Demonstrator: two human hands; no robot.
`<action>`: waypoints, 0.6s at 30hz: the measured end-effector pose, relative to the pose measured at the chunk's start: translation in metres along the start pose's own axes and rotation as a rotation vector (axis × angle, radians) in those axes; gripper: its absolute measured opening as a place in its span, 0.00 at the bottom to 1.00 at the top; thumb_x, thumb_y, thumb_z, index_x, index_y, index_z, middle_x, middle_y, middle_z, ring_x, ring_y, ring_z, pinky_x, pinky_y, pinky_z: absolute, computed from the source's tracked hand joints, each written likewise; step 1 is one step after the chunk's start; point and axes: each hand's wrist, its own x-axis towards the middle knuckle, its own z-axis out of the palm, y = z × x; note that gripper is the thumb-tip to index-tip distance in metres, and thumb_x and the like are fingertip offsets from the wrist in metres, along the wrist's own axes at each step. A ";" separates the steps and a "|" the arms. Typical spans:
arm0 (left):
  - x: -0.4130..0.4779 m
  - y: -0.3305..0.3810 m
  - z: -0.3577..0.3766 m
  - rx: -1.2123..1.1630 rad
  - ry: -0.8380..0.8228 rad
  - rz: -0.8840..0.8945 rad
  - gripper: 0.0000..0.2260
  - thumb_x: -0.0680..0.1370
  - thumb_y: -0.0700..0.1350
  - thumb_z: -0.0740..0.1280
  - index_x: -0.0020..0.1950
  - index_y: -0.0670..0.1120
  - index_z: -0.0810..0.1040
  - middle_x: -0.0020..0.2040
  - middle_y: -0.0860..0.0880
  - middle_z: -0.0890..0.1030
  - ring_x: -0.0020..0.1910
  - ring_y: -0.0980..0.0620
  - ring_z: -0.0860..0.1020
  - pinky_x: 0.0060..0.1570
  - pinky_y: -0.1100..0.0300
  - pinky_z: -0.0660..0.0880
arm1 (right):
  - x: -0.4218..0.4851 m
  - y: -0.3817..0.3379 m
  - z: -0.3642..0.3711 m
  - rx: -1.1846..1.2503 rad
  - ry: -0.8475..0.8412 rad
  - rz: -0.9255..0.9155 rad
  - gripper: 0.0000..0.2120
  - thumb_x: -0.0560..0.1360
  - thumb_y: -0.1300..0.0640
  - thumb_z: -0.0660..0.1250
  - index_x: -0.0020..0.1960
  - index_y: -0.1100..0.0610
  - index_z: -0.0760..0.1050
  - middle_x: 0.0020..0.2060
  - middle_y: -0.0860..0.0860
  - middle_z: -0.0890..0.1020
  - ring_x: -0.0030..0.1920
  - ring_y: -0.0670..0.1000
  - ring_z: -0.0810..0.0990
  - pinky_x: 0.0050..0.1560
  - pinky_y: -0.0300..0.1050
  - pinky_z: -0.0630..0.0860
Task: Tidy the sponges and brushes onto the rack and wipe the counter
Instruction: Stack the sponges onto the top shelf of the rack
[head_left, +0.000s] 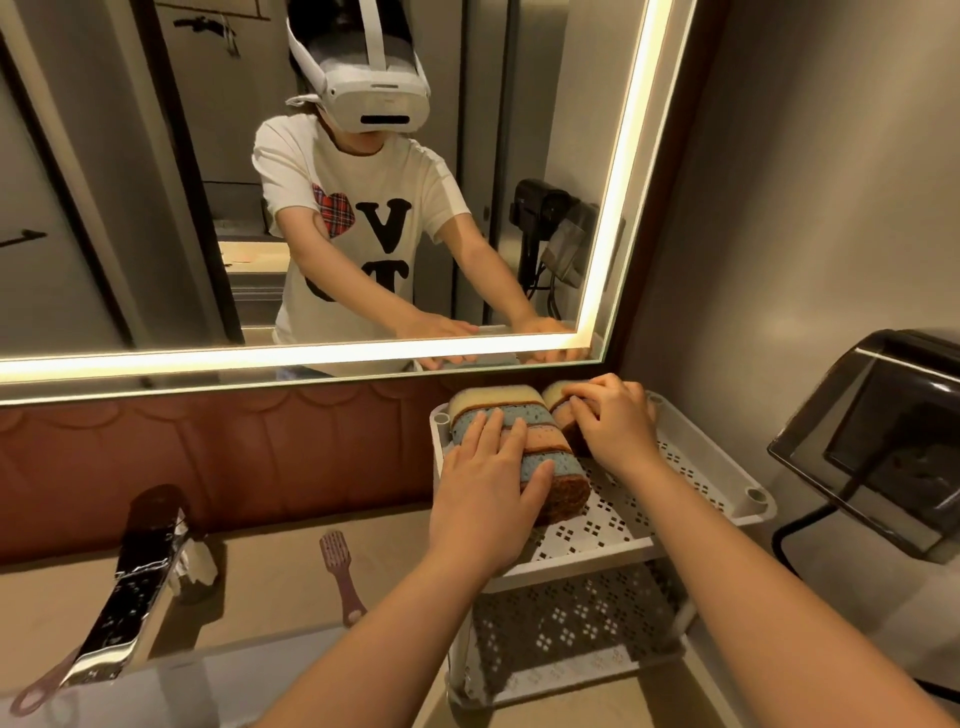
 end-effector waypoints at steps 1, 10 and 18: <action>0.000 -0.003 -0.004 -0.003 0.013 -0.007 0.27 0.80 0.60 0.49 0.77 0.52 0.51 0.78 0.50 0.50 0.77 0.52 0.46 0.75 0.53 0.48 | 0.002 -0.007 0.001 0.001 -0.003 -0.004 0.14 0.79 0.51 0.58 0.61 0.48 0.76 0.59 0.50 0.76 0.62 0.54 0.66 0.61 0.50 0.60; 0.004 -0.003 -0.008 -0.056 -0.024 0.010 0.26 0.80 0.58 0.51 0.77 0.50 0.53 0.78 0.49 0.51 0.77 0.51 0.47 0.74 0.51 0.48 | 0.000 -0.023 -0.022 0.027 -0.040 -0.022 0.13 0.79 0.53 0.59 0.60 0.50 0.77 0.62 0.51 0.76 0.65 0.55 0.67 0.61 0.51 0.62; -0.018 -0.019 -0.058 -0.403 0.081 0.058 0.15 0.80 0.47 0.59 0.65 0.47 0.72 0.64 0.49 0.74 0.64 0.53 0.70 0.64 0.58 0.66 | -0.039 -0.068 -0.050 0.174 -0.063 -0.178 0.11 0.79 0.51 0.59 0.56 0.50 0.77 0.59 0.48 0.78 0.64 0.53 0.69 0.65 0.56 0.64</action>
